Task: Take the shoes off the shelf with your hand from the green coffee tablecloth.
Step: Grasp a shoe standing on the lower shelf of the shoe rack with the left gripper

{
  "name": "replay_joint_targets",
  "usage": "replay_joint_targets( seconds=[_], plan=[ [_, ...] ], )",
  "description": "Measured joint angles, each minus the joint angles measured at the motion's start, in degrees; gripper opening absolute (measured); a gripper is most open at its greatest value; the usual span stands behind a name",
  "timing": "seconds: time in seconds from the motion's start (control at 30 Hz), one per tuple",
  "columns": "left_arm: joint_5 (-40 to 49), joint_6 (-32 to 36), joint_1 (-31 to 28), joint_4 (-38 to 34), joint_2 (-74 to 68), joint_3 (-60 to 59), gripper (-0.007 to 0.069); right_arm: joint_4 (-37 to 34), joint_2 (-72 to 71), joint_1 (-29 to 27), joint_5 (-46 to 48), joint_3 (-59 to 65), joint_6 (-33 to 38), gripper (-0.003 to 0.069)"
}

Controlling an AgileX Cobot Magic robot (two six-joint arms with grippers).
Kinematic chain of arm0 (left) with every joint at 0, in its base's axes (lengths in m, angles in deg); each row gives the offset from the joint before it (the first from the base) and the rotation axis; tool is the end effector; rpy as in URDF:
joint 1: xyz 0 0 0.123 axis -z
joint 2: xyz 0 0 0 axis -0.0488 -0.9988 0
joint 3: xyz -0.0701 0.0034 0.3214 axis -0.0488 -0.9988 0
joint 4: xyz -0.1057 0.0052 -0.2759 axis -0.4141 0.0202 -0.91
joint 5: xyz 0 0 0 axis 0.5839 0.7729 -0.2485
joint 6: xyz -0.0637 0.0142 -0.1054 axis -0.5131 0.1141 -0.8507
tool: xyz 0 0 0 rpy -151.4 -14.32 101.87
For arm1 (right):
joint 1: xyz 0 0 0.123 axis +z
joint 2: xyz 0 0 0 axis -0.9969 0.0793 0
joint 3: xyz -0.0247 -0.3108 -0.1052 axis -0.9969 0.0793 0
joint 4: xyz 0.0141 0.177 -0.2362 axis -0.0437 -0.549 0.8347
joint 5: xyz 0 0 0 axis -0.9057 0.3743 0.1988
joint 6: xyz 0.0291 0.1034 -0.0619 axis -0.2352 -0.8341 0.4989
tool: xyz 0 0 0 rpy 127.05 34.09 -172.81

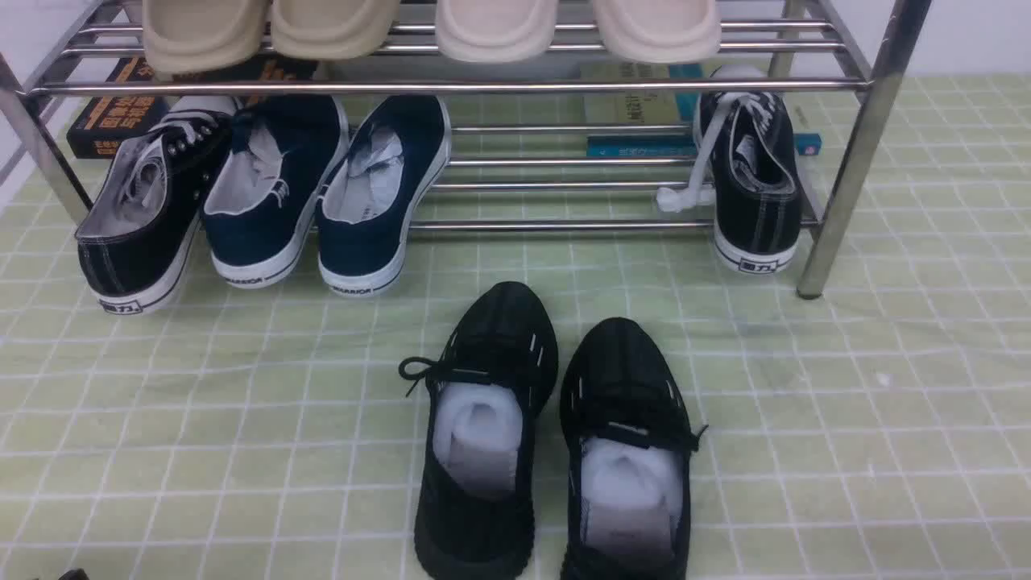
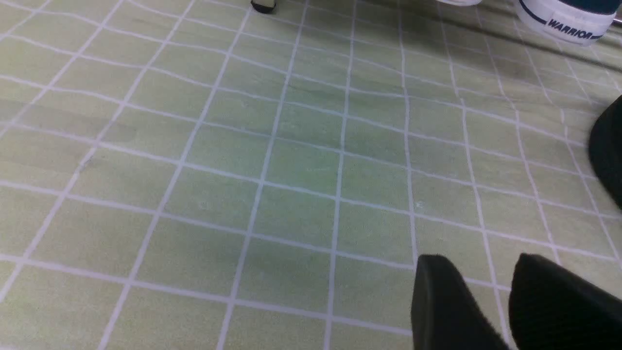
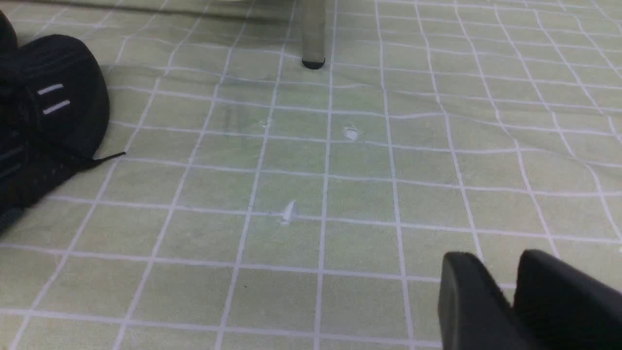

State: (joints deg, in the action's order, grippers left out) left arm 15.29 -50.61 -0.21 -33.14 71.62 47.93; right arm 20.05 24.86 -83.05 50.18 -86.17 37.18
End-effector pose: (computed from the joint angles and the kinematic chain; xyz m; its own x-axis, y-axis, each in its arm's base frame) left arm 0.0825 -0.0005 0.1619 -0.3165 -0.2197 -0.9228 -0.0550 0.9754 -0.2134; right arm 0.0833 0.0044 0.1633 -0.3034 -0.0077 -0.9528 -0.0474 0.9989 0.0070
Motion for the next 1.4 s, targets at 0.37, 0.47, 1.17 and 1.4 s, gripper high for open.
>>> replay_joint_targets(
  seconds=[0.37,0.47,1.17,1.4],
  plan=[
    [0.0,0.0,0.0,0.0,0.0,0.0,0.0242,0.0,0.0,0.0,0.0,0.0,0.0,0.0192],
    [0.0,0.0,0.0,0.0,0.0,0.0,0.0242,0.0,0.0,0.0,0.0,0.0,0.0,0.0196],
    [-0.1,-0.9,0.0,-1.4,0.0,0.0,0.0242,0.0,0.0,0.0,0.0,0.0,0.0,0.0215],
    [-2.8,-19.2,0.0,-26.8,0.0,-0.7,0.0242,0.0,0.0,0.0,0.0,0.0,0.0,0.0221]
  ],
)
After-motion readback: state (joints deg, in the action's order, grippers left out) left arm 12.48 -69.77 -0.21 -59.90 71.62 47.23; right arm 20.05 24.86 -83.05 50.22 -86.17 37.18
